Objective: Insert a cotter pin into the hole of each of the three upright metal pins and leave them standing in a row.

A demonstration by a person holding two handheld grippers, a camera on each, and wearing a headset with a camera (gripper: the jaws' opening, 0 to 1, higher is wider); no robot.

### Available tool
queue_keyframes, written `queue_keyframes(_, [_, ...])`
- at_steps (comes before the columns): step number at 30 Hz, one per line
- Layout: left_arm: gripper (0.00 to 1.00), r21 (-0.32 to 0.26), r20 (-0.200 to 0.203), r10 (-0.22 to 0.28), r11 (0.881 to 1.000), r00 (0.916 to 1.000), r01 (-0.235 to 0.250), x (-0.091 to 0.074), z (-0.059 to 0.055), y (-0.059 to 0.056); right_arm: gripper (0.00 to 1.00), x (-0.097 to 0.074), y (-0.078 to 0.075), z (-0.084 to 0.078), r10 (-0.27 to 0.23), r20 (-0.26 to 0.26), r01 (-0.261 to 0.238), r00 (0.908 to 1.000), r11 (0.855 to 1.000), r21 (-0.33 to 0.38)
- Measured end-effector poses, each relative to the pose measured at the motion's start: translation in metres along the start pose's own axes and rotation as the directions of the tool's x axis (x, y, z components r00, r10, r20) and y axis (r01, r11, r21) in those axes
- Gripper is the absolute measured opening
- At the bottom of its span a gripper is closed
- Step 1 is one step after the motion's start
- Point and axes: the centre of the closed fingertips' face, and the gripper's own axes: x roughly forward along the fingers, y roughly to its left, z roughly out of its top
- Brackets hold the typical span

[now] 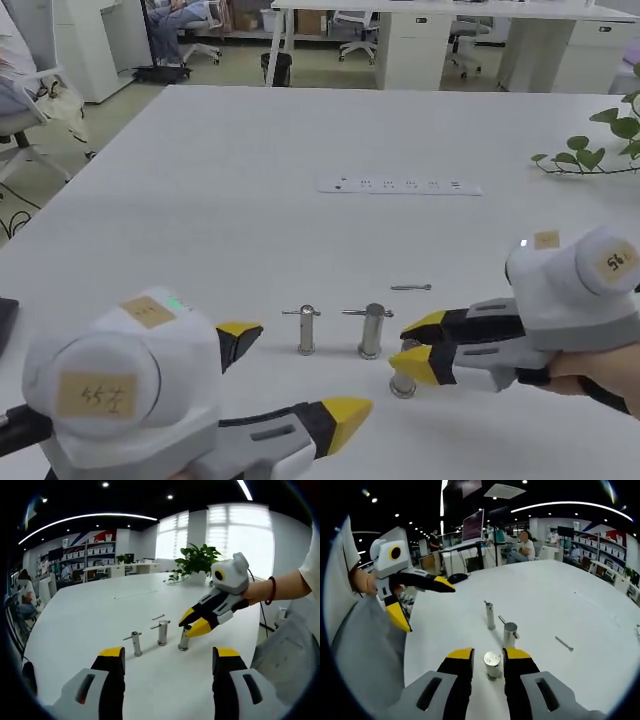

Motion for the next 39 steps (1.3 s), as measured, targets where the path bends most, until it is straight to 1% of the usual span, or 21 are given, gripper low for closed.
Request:
queue_keyframes(3, [0.71, -0.004, 0.003, 0.004, 1.0, 1.0, -0.004, 0.0, 0.0, 0.001, 0.3, -0.005, 0.001, 0.008, 0.007, 0.014, -0.007, 0.9999, 1.0, 0.02])
queue_keyframes(5, [0.72, -0.007, 0.006, 0.006, 1.0, 1.0, -0.006, 0.0, 0.0, 0.002, 0.34, -0.008, -0.002, 0.014, 0.008, 0.017, -0.009, 0.9998, 0.999, 0.041])
queue_keyframes(9, [0.73, -0.012, 0.009, 0.009, 1.0, 0.9999, -0.009, -0.001, 0.0, 0.003, 0.36, -0.013, -0.009, 0.023, 0.002, 0.02, -0.003, 0.9998, 0.999, 0.045])
queue_keyframes(12, [0.74, -0.012, 0.013, 0.012, 1.0, 0.9999, -0.011, -0.001, 0.001, 0.004, 0.36, -0.014, -0.016, 0.025, -0.002, 0.011, 0.002, 0.9999, 0.999, 0.039])
queue_keyframes(15, [0.75, -0.008, 0.012, 0.014, 1.0, 0.9998, -0.014, -0.002, 0.002, 0.006, 0.36, -0.014, -0.029, 0.023, -0.017, -0.02, 0.017, 0.9997, 1.0, 0.019])
queue_keyframes(21, [0.76, -0.008, 0.014, 0.02, 1.0, 0.9997, -0.02, -0.001, 0.003, 0.01, 0.36, -0.013, -0.051, 0.02, -0.041, -0.047, 0.043, 0.998, 0.999, 0.025])
queue_keyframes(23, [0.76, -0.011, 0.013, 0.022, 1.0, 0.9997, -0.022, -0.001, 0.002, 0.011, 0.35, -0.011, -0.06, 0.018, -0.058, -0.054, 0.06, 0.9968, 0.998, 0.029])
queue_keyframes(25, [0.76, -0.015, 0.013, 0.022, 1.0, 0.9997, -0.022, -0.001, 0.002, 0.012, 0.35, -0.01, -0.068, 0.016, -0.073, -0.061, 0.076, 0.9955, 0.996, 0.048])
queue_keyframes(28, [0.76, -0.018, 0.01, 0.024, 1.0, 0.9997, -0.024, 0.0, 0.001, 0.013, 0.34, -0.007, -0.079, 0.012, -0.094, -0.077, 0.097, 0.9926, 0.994, 0.042])
queue_keyframes(32, [0.76, -0.024, 0.011, 0.025, 0.999, 0.9996, -0.025, 0.001, 0.001, 0.015, 0.32, 0.0, -0.095, 0.005, -0.114, -0.118, 0.118, 0.9864, 0.993, 0.024])
queue_keyframes(34, [0.76, -0.025, 0.011, 0.026, 0.999, 0.9996, -0.026, 0.002, 0.001, 0.015, 0.31, 0.001, -0.099, 0.004, -0.115, -0.123, 0.119, 0.9856, 0.993, 0.021])
queue_keyframes(36, [0.76, -0.025, 0.012, 0.028, 0.999, 0.9996, -0.027, 0.003, 0.001, 0.017, 0.29, 0.006, -0.109, 0.0, -0.121, -0.148, 0.124, 0.9815, 0.992, 0.011])
queue_keyframes(39, [0.76, -0.025, 0.012, 0.031, 0.999, 0.9994, -0.031, 0.004, 0.0, 0.019, 0.28, 0.01, -0.116, -0.003, -0.12, -0.165, 0.123, 0.9789, 0.992, 0.009])
